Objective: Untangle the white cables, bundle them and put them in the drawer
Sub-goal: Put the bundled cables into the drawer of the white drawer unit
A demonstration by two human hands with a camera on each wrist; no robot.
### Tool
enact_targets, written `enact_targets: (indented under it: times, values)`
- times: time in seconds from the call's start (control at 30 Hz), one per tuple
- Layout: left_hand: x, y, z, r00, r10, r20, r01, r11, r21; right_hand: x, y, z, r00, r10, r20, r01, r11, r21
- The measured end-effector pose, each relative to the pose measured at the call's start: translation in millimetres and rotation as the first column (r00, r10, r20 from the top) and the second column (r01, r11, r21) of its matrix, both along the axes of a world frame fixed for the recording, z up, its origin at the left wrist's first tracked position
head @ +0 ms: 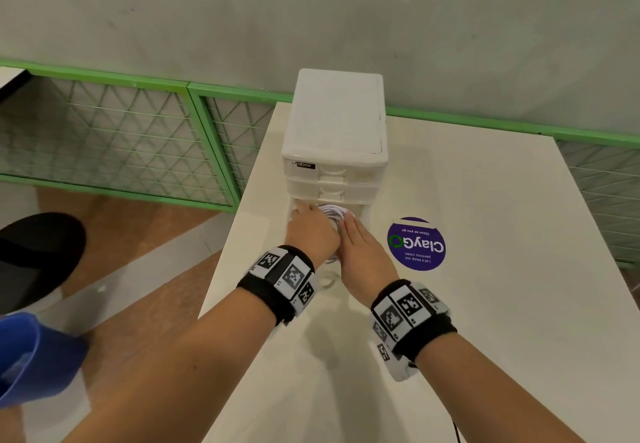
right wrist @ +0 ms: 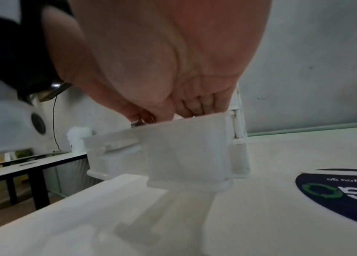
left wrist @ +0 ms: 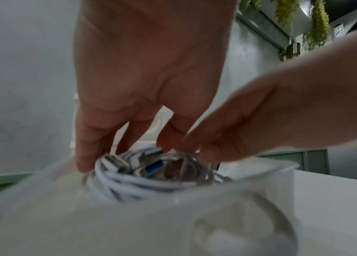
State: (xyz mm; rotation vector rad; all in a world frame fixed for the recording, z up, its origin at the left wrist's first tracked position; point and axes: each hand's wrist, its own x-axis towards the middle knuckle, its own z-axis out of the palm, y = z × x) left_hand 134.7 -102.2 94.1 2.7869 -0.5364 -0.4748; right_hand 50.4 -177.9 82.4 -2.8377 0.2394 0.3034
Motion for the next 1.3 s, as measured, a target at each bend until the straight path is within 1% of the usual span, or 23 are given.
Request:
enact_targets:
  times: [0.03, 0.1, 0.17, 0.3, 0.37, 0.43, 0.53, 0.57, 0.6, 0.7, 0.77, 0.8, 0.87, 0.9, 1.07, 1.2, 1.3]
  values:
    - [-1, 2, 4, 1.000, 0.004, -0.015, -0.005, 0.999, -0.035, -1, 1, -2, 1.000, -0.010, -0.015, 0.009, 0.999, -0.049]
    - [0, 10, 18, 1.000, 0.014, -0.025, -0.018, 0.987, -0.161, -3, -1, -5, 0.998, -0.014, -0.068, 0.004, 0.990, -0.138]
    - [7, 21, 33, 0.998, 0.059, 0.025, -0.050, 0.958, -0.282, -5, -3, -6, 0.996, 0.013, -0.090, -0.029, 0.983, -0.180]
    - [25, 36, 49, 0.988, 0.154, 0.033, -0.123, 0.884, -0.451, -9, -7, -12, 0.996, 0.082, -0.021, -0.084, 0.986, -0.146]
    - [31, 38, 51, 0.979, 0.202, 0.038, -0.152, 0.836, -0.526, -8, -9, -13, 0.995, 0.094, -0.018, -0.096, 0.987, -0.129]
    - [34, 39, 54, 0.961, 0.275, 0.034, -0.196, 0.761, -0.619, -9, -13, -11, 0.991, 0.128, -0.044, -0.133, 0.982, -0.133]
    - [38, 35, 63, 0.926, 0.374, -0.045, -0.268, 0.570, -0.777, -13, -19, -8, 0.978, 0.184, -0.101, -0.196, 0.972, -0.132]
    - [40, 33, 65, 0.923, 0.380, -0.058, -0.276, 0.549, -0.789, -13, -21, -7, 0.974, 0.193, -0.121, -0.209, 0.968, -0.136]
    - [44, 32, 66, 0.927, 0.370, -0.058, -0.276, 0.572, -0.772, -13, -21, -7, 0.971, 0.200, -0.132, -0.219, 0.964, -0.150]
    - [56, 29, 63, 0.951, 0.297, -0.089, -0.279, 0.695, -0.663, -9, -20, -7, 0.968, 0.204, -0.143, -0.233, 0.945, -0.231]
    - [63, 28, 59, 0.964, 0.242, -0.107, -0.256, 0.757, -0.601, -4, -19, -5, 0.967, 0.199, -0.158, -0.236, 0.934, -0.267]
    - [64, 27, 57, 0.967, 0.210, -0.142, -0.254, 0.761, -0.598, -2, -18, -4, 0.966, 0.197, -0.170, -0.239, 0.931, -0.277]
    - [66, 25, 58, 0.961, 0.153, -0.232, -0.269, 0.726, -0.633, 2, -16, -2, 0.963, 0.190, -0.193, -0.240, 0.929, -0.283]
    - [66, 25, 59, 0.960, 0.135, -0.244, -0.265, 0.722, -0.640, 3, -16, 0, 0.962, 0.185, -0.202, -0.238, 0.929, -0.282]
    - [66, 26, 63, 0.965, 0.126, -0.229, -0.242, 0.757, -0.607, 12, -17, 7, 0.952, 0.184, -0.244, -0.255, 0.920, -0.299]
    - [73, 26, 56, 0.972, 0.116, -0.203, -0.219, 0.759, -0.613, 21, -21, 11, 0.941, 0.189, -0.281, -0.278, 0.906, -0.319]
    - [77, 28, 57, 0.975, 0.074, -0.211, -0.192, 0.763, -0.617, 24, -24, 13, 0.936, 0.186, -0.297, -0.280, 0.907, -0.315]
